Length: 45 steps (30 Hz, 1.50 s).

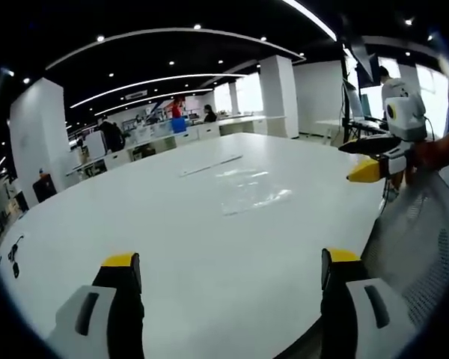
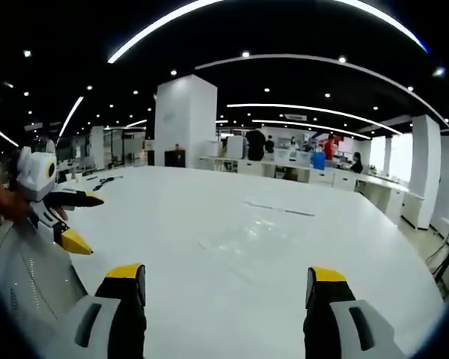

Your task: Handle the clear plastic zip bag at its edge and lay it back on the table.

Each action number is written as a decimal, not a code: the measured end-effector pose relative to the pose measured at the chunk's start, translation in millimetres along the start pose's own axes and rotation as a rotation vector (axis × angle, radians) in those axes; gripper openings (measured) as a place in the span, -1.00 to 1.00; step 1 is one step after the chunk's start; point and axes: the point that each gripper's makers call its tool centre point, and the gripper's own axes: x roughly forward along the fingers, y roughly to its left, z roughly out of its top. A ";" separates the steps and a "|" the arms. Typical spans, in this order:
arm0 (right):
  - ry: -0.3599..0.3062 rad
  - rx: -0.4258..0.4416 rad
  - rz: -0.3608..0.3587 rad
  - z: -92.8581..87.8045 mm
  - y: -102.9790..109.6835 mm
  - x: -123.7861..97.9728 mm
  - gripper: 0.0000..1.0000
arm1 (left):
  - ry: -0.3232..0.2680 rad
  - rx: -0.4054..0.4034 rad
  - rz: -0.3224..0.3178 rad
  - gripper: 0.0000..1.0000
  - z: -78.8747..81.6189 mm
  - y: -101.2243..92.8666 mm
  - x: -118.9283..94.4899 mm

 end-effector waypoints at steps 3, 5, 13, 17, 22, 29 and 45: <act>0.010 0.001 0.010 -0.2 0.5 1.6 0.77 | 0.014 -0.005 -0.022 0.98 -0.6 -1.8 1.6; 0.019 -0.004 0.022 0.8 1.7 4.1 0.76 | 0.021 0.016 -0.031 0.98 0.4 -1.7 3.3; 0.045 -0.053 0.096 7.3 9.4 15.7 0.69 | 0.051 0.019 -0.052 0.98 6.2 -0.6 10.4; 0.060 -0.061 0.116 7.0 6.3 24.7 0.69 | 0.054 0.030 -0.068 0.97 7.2 -2.6 12.4; 0.087 -0.089 0.150 6.2 6.6 33.7 0.66 | 0.070 0.042 -0.088 0.94 4.2 -5.0 15.6; 0.121 -0.119 0.190 6.1 7.8 46.7 0.62 | 0.088 0.056 -0.104 0.92 1.2 -5.9 17.0; 0.217 -0.211 0.263 -3.8 9.7 78.2 0.44 | 0.122 0.078 -0.151 0.80 -1.8 -11.0 21.4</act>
